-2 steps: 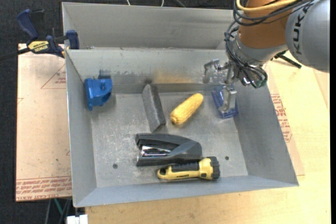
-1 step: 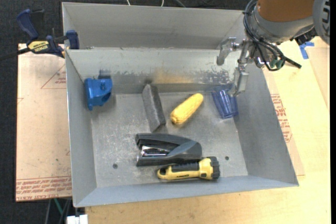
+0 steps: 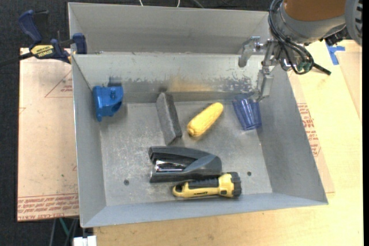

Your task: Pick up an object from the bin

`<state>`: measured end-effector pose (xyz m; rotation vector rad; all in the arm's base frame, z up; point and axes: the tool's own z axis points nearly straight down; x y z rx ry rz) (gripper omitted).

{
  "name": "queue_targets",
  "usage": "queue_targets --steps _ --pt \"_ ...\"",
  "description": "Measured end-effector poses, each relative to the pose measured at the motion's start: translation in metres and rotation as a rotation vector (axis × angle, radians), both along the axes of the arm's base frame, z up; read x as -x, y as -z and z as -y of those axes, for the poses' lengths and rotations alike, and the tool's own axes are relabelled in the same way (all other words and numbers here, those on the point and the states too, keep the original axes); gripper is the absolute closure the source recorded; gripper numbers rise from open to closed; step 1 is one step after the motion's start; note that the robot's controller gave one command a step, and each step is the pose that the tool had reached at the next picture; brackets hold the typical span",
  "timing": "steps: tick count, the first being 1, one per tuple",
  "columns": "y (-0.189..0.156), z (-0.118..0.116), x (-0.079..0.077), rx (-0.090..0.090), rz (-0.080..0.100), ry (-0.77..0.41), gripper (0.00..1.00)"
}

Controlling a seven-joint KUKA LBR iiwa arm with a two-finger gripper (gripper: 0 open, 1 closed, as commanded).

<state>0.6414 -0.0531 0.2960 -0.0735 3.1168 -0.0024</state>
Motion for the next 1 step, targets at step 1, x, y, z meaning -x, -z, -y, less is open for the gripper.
queue_targets --steps 1 --pt "0.0265 -0.0166 0.0061 -0.004 -0.007 0.077 0.0"
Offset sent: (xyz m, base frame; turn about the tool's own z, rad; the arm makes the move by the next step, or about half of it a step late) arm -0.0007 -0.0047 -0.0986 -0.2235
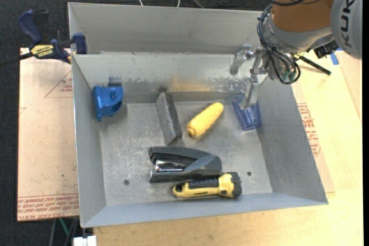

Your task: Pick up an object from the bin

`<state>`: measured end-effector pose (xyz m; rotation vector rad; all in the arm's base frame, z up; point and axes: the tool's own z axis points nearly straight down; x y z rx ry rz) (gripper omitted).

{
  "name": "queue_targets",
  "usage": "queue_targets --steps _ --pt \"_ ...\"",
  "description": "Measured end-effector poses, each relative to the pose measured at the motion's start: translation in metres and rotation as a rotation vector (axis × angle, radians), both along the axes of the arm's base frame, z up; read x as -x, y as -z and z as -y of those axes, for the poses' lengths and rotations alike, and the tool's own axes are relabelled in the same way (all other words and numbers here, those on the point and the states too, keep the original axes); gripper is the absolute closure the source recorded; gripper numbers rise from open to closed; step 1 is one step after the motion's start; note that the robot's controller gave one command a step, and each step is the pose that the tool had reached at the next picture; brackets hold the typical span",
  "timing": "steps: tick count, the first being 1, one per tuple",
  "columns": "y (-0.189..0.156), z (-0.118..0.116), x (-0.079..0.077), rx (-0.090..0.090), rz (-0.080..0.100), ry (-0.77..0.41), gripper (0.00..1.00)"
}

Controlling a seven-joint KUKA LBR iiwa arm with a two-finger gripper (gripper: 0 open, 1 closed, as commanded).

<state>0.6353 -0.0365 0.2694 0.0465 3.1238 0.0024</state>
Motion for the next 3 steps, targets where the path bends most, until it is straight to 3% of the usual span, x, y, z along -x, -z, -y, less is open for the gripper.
queue_targets --steps 1,2,3 --pt "0.075 0.021 -0.006 0.006 -0.004 -0.297 0.0" --pt "0.059 -0.013 -0.008 0.003 0.015 -0.236 0.0" --pt "0.084 -0.001 -0.011 0.005 0.022 -0.226 0.0"
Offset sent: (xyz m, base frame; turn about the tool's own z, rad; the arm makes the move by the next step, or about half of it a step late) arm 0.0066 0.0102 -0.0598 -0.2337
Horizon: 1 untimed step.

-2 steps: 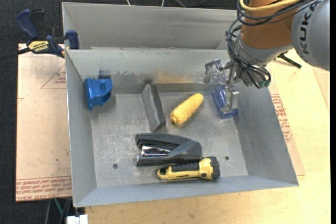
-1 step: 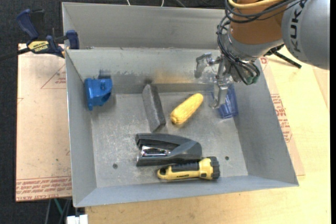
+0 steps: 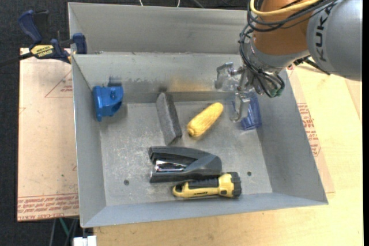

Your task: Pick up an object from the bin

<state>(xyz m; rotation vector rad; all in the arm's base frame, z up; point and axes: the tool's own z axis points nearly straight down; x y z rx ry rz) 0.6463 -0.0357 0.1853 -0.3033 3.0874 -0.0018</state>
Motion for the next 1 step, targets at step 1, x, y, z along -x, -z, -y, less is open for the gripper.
queue_targets --steps 1 --pt "0.0547 -0.0791 0.0254 -0.014 -0.003 0.191 0.0"
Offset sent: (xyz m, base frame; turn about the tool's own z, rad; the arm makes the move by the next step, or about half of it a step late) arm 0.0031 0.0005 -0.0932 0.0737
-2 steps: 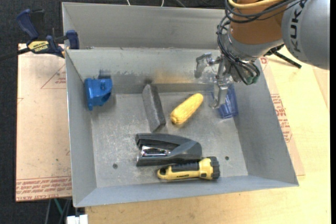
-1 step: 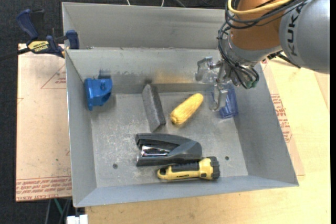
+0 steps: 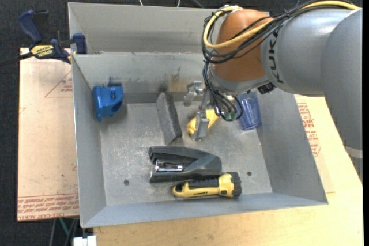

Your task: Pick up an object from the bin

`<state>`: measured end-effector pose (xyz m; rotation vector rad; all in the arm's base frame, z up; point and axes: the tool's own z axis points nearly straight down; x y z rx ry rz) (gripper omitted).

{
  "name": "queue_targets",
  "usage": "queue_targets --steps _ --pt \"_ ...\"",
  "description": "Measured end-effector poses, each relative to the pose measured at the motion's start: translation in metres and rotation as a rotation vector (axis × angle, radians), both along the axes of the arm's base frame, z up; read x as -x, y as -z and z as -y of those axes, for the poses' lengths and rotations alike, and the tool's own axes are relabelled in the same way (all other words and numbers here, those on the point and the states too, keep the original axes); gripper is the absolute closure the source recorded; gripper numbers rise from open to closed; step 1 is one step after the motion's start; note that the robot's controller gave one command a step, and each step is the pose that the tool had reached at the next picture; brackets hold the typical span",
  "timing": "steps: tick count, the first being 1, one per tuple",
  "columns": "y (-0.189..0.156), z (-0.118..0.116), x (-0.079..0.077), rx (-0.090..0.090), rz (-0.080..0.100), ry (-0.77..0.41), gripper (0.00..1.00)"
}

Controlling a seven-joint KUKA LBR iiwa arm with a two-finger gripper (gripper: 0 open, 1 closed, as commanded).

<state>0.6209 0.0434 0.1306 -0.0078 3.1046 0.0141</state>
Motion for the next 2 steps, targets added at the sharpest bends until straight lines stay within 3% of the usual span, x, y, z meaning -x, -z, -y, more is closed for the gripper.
queue_targets --steps 1,2 --pt "0.0385 0.0783 -0.0291 0.014 -0.004 -0.115 1.0" --pt "0.0384 0.0783 -0.0291 0.014 -0.004 -0.115 1.0"
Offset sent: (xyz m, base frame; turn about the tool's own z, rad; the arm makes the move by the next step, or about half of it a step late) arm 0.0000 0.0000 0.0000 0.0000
